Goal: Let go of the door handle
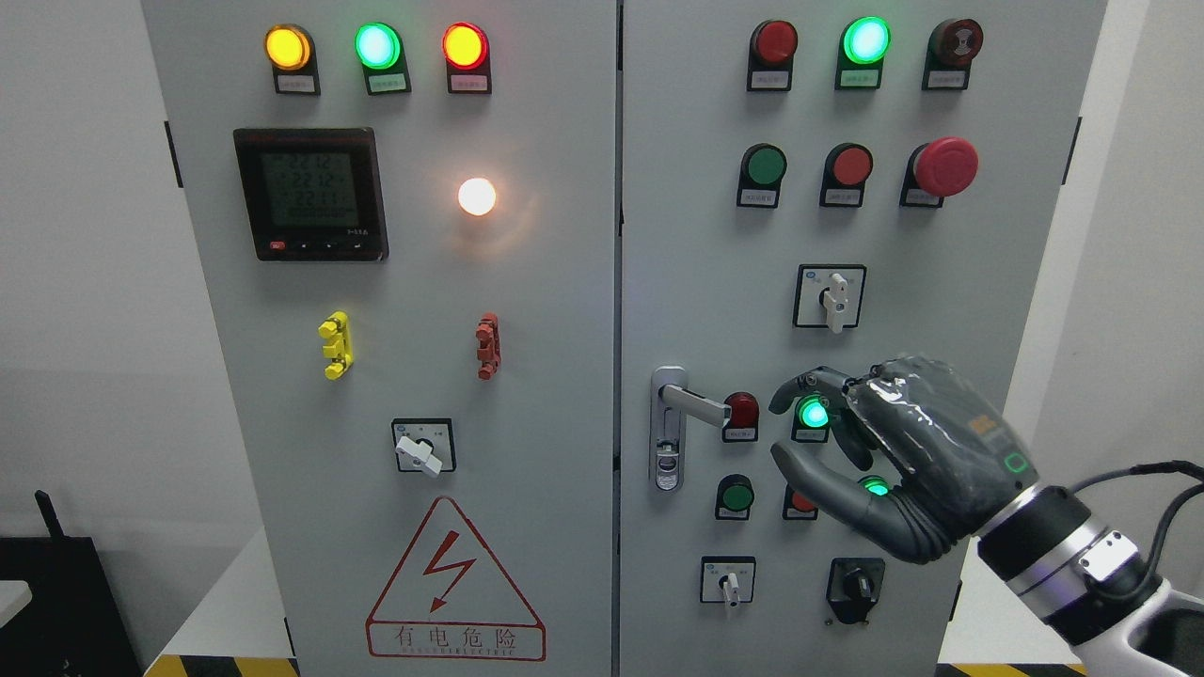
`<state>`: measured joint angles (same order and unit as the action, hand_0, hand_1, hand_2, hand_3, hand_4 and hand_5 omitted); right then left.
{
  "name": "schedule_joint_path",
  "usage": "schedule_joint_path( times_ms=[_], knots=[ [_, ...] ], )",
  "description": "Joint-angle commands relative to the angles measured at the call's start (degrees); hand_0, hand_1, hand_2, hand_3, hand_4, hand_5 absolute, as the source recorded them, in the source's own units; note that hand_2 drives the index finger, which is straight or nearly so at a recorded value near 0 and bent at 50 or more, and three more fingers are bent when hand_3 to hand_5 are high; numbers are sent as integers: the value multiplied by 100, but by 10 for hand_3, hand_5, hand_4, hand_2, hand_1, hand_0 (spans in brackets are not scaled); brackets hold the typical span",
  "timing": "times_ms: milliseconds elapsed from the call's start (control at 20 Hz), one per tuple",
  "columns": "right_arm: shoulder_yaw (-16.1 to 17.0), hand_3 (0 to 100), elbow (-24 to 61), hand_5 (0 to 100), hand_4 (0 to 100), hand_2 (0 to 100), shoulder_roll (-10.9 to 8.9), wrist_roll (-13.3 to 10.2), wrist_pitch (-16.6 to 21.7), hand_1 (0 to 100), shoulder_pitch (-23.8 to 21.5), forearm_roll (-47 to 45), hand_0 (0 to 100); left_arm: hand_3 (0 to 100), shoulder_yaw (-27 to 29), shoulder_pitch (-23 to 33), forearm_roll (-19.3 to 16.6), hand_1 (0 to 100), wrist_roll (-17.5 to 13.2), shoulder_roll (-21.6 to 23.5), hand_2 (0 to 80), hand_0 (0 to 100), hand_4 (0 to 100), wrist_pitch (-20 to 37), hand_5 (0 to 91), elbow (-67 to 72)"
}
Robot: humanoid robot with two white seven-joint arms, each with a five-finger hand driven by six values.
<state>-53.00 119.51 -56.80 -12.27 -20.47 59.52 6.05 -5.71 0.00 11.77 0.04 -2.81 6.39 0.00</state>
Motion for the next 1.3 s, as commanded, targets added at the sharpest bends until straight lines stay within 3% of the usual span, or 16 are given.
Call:
schedule_joint_path(
  times_ms=[0, 250, 501, 901, 1252],
  knots=[
    [-693, 1000, -6, 1000, 1000, 367, 274, 58, -263, 0, 621, -288, 439, 0, 0, 176, 1, 389, 5, 0, 0, 120, 0, 3, 0, -176],
    [-976, 1000, -59, 1000, 1000, 372, 529, 67, -624, 0, 1061, -438, 439, 0, 0, 176, 1, 389, 5, 0, 0, 120, 0, 3, 0, -176],
    [-1037, 1000, -41, 1000, 1000, 383, 573, 76, -703, 0, 1070, -438, 441, 0, 0, 176, 1, 389, 5, 0, 0, 120, 0, 3, 0, -176],
    [-1116, 1000, -41, 1000, 1000, 389, 626, 76, -1362, 0, 1149, -429, 438, 0, 0, 176, 1, 389, 5, 0, 0, 120, 0, 3, 0, -176],
    [-1116, 1000, -129, 1000, 1000, 393, 678, 76, -1407, 0, 1229, -447, 433, 0, 0, 176, 1, 389, 5, 0, 0, 120, 0, 3, 0, -176]
  ],
)
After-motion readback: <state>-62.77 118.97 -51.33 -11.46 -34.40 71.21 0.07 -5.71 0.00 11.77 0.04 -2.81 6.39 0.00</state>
